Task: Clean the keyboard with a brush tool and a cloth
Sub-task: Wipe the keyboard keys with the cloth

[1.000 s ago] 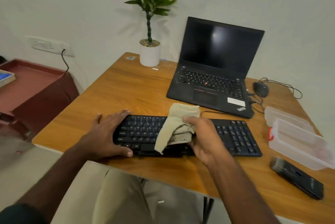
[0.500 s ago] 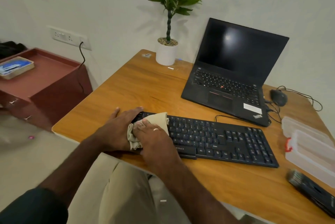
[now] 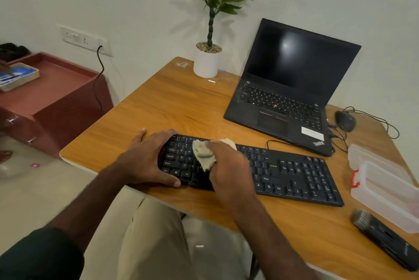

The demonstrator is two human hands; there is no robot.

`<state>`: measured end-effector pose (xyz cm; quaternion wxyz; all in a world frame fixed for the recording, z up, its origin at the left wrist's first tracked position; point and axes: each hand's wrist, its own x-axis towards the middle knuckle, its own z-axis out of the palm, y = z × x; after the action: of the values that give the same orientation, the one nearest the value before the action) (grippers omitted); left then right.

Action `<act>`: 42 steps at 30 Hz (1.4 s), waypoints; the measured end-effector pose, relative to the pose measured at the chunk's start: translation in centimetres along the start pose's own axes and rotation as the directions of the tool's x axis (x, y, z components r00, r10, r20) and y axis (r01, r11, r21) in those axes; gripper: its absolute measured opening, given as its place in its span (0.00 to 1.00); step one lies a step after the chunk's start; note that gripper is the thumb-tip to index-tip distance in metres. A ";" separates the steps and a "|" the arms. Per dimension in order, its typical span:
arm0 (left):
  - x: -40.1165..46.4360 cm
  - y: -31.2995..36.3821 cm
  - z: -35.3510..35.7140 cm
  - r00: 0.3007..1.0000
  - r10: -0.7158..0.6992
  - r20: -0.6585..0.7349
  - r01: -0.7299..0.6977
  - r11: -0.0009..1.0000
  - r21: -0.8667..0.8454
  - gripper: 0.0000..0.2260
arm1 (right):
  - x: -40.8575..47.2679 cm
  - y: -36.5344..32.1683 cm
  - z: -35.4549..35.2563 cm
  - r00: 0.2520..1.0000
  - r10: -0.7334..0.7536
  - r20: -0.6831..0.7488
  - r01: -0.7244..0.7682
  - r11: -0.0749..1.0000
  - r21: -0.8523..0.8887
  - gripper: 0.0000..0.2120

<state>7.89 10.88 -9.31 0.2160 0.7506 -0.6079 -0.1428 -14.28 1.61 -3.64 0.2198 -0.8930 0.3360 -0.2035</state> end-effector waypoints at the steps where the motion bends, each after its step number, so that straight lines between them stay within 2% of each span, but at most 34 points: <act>1: 0.0 -0.1 0.0 1.000 0.001 -0.007 -0.001 1.000 -0.008 0.60 | 0.3 -0.6 1.2 0.998 -0.064 0.003 0.064 0.998 0.028 0.18; 4: 0.0 -0.5 0.3 1.000 0.013 -0.018 -0.013 1.000 -0.003 0.58 | 0.8 -2.5 4.8 0.955 -0.246 0.164 0.263 0.960 -0.091 0.19; 6: 0.0 -0.7 0.4 0.999 0.032 -0.020 -0.031 0.999 0.016 0.56 | 0.6 -3.1 5.5 0.935 -0.256 0.245 0.288 0.952 -0.105 0.20; 8: 0.1 -0.7 0.3 1.000 0.019 -0.021 -0.019 1.000 0.006 0.57 | 0.2 -2.2 4.6 0.944 -0.234 0.233 0.260 0.961 -0.092 0.20; 11: 0.1 -0.3 0.1 1.000 -0.005 -0.003 0.005 1.000 -0.005 0.59 | -1.0 0.1 2.5 0.970 -0.174 0.169 0.199 0.969 -0.145 0.20; 13: 0.1 -0.2 -0.1 1.000 -0.007 0.015 0.007 1.000 -0.016 0.59 | -1.7 1.8 0.5 0.978 -0.101 0.183 0.136 0.973 -0.189 0.21; 16: 0.0 0.1 -0.2 0.999 -0.017 0.030 0.018 1.000 -0.012 0.58 | -3.0 4.3 -2.5 0.986 0.038 0.160 0.008 0.961 -0.276 0.25; 18: 0.0 0.4 -0.2 0.999 -0.030 0.035 0.030 1.000 -0.006 0.59 | -3.5 5.2 -4.0 0.988 0.120 0.100 -0.085 0.949 -0.304 0.24; 20: 0.1 0.7 -0.2 0.998 -0.042 0.039 0.042 0.999 -0.006 0.60 | -3.2 5.4 -4.7 0.978 0.205 0.047 -0.181 0.936 -0.303 0.19; 22: 0.1 0.7 -0.2 0.998 -0.044 0.036 0.045 0.999 -0.003 0.60 | -2.4 5.2 -4.7 0.969 0.243 -0.049 -0.248 0.944 -0.219 0.17; 24: 0.1 0.6 -0.1 0.998 -0.045 0.033 0.045 0.999 0.000 0.60 | -1.5 4.2 -3.8 0.972 0.197 -0.131 -0.215 0.966 -0.145 0.18; 25: 0.1 0.6 -0.1 0.998 -0.046 0.033 0.046 0.999 0.001 0.60 | -1.1 3.3 -2.9 0.983 0.135 -0.128 -0.151 0.980 -0.127 0.18; 28: 0.0 0.6 -0.1 0.999 -0.046 0.017 0.046 0.999 0.010 0.61 | -0.8 0.7 1.0 0.996 -0.092 0.004 0.091 0.986 -0.137 0.16; 31: 0.0 0.5 -0.1 0.999 -0.047 0.010 0.046 0.999 0.016 0.61 | -0.8 0.0 3.3 0.980 -0.188 0.065 0.198 0.957 -0.212 0.20; 34: 0.0 0.5 -0.1 0.999 -0.050 0.021 0.050 0.999 0.005 0.60 | -1.5 1.8 2.1 0.984 -0.155 0.082 0.171 0.954 -0.246 0.20; 37: 0.0 0.6 -0.3 0.998 -0.048 0.029 0.048 0.999 -0.010 0.60 | -2.8 4.2 -0.1 0.994 -0.100 0.040 0.107 0.950 -0.292 0.19; 42: -0.1 0.6 -0.1 0.998 -0.056 0.040 0.056 0.998 -0.006 0.60 | -4.5 8.0 -4.5 0.996 0.060 0.065 -0.029 0.913 -0.408 0.26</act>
<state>7.38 10.87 -8.90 0.2025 0.7635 -0.5904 -0.1657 -23.84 -1.86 -5.17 0.0469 -0.9184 0.3825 -0.0899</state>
